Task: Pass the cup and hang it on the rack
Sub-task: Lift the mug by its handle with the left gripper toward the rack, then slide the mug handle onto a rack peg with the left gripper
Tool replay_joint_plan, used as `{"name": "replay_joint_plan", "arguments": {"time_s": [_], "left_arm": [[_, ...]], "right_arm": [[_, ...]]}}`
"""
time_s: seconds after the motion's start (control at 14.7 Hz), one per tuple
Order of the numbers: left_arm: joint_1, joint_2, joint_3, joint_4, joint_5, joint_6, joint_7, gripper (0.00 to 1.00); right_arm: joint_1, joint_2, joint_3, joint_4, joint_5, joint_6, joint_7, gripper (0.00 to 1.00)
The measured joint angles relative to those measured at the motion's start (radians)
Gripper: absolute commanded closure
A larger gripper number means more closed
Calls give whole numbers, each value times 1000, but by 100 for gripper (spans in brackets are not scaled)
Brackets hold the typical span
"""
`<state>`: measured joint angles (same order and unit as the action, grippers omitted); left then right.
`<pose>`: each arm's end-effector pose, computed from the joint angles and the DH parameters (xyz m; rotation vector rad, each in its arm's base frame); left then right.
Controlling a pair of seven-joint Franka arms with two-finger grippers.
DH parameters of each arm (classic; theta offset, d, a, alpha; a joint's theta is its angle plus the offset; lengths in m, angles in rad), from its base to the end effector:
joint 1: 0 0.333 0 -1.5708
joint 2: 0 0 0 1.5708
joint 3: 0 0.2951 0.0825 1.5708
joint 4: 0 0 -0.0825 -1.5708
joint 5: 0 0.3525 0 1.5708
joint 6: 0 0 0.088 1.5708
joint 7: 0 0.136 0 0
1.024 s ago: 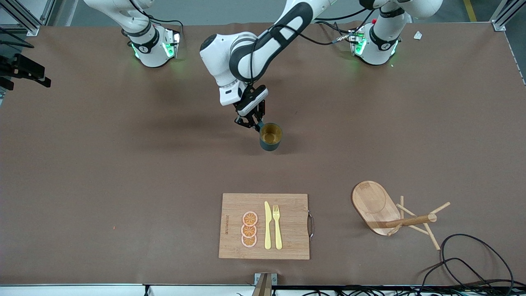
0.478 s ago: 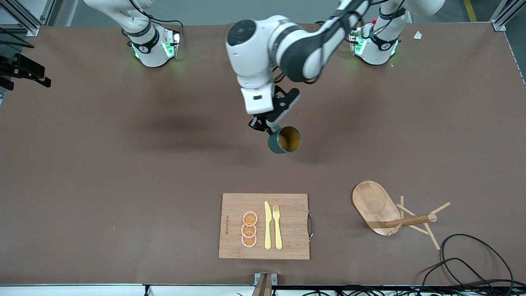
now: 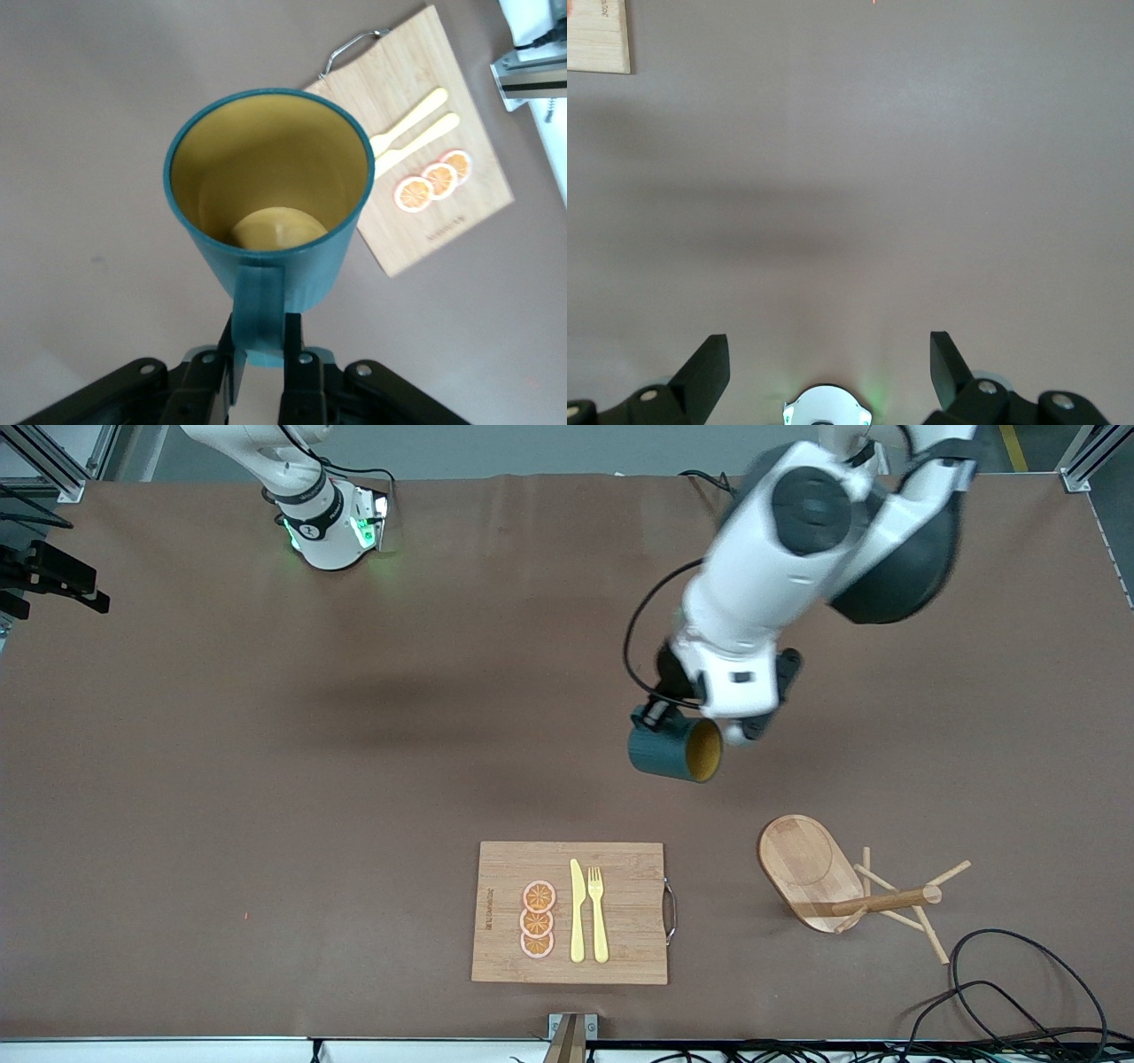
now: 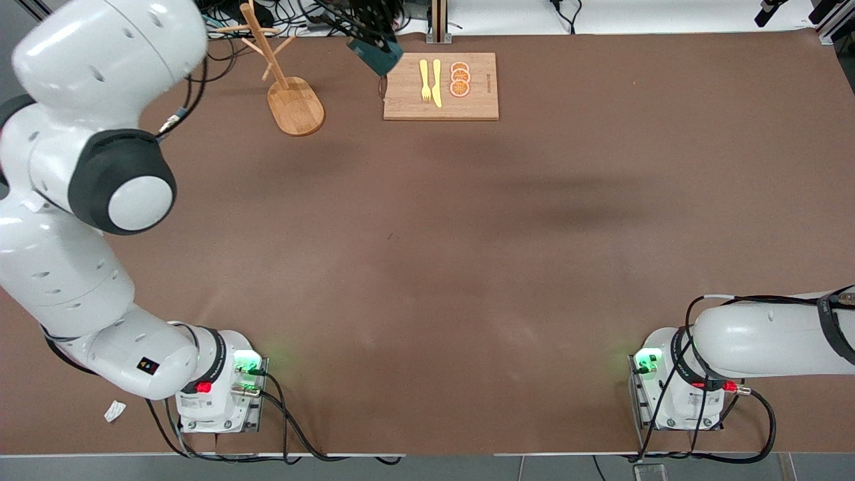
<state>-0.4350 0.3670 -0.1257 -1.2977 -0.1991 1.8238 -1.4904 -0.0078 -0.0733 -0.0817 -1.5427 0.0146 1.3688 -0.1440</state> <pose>0.5459 -0.3526 0.5123 2.5380 1.3473 -0.1764 0.4751 -0.0420 0.6069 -3.1046 -0.0889 0.1520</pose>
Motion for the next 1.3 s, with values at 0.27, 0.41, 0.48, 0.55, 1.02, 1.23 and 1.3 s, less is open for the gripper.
{"name": "replay_joint_plan", "arguments": {"time_s": [0.27,0.41,0.48,0.55,1.02,1.23,1.3], "left_arm": [[162,-24,-1,0,-248,0,144,100],[230,-25,-1,0,-365,-1,210,100],[262,-25,-1,-1,-421,-1,230,100],[293,-25,-1,-1,-478,-1,242,100],[482,25,2,-26,-833,-39,326,100],[565,89,2,-30,-930,-80,364,100],[580,110,2,-31,-945,-92,373,100]], "right_arm": [[0,0,1,0,0,0,0,0],[0,0,1,0,0,0,0,0],[0,0,1,0,0,0,0,0],[1,0,2,0,0,0,0,0],[1,0,2,0,0,0,0,0],[1,0,3,0,0,0,0,0],[1,0,3,0,0,-1,0,0]]}}
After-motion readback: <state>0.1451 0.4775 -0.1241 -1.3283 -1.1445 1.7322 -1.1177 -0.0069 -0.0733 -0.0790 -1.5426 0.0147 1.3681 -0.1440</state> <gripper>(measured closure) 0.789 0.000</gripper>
